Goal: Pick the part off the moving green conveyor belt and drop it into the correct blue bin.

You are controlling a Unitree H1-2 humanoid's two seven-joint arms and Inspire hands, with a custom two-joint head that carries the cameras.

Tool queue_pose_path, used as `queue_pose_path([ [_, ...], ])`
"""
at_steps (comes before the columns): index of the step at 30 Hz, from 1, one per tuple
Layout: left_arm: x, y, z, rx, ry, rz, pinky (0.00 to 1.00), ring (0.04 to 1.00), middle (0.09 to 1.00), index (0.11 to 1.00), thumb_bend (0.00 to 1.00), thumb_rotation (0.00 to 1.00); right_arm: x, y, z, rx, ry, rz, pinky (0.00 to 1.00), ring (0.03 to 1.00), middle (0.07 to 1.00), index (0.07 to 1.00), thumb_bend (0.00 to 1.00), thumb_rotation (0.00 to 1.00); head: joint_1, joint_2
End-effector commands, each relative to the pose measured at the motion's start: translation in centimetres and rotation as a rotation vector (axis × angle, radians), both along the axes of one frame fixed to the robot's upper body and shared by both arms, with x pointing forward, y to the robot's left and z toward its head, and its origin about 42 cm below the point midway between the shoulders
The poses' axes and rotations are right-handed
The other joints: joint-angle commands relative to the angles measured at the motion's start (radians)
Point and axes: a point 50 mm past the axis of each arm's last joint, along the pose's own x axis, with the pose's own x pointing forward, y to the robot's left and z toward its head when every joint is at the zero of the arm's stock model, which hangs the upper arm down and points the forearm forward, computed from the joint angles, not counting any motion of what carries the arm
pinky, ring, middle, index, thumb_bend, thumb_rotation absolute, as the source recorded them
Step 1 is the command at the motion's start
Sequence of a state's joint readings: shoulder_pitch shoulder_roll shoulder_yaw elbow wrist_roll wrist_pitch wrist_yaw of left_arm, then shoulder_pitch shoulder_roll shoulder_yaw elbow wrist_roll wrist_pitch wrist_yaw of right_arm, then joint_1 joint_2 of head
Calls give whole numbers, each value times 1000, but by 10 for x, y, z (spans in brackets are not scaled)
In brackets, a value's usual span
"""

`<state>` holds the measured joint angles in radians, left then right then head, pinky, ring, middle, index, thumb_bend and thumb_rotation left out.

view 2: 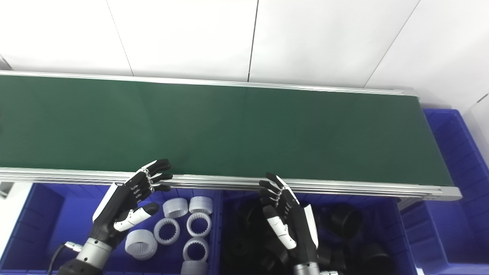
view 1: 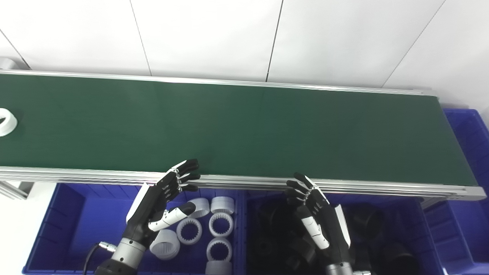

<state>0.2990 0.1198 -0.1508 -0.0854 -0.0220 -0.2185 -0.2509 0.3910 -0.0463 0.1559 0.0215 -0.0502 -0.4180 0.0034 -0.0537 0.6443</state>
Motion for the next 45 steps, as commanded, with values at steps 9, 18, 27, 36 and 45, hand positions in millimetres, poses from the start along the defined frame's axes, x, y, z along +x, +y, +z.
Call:
queue_pose_path([
  [9,4,-1,8,-22,-55,-3,692,803,850,846,831,606,3,-1,10,7,-77,-3,672,741,789,859,669,783,38,-6],
  [18,3,-5,5,-18,-47,1,688,794,840,838,856,592,3,-5,8,7,-71,-14,670,737,789,859,642,795,144,-37],
  [27,2,-11,-7,-29,-53,-11,676,772,822,818,803,494,1,-13,-3,6,-31,-29,697,765,812,885,613,830,285,-132],
  [36,3,-8,-14,-18,-46,-3,638,743,808,804,822,430,2,-11,-8,20,-13,-23,757,797,842,941,386,925,284,-183],
  [45,6,-4,-14,-23,-55,-4,627,724,785,781,814,354,4,-7,-9,19,-11,-22,755,797,837,939,280,946,271,-191],
])
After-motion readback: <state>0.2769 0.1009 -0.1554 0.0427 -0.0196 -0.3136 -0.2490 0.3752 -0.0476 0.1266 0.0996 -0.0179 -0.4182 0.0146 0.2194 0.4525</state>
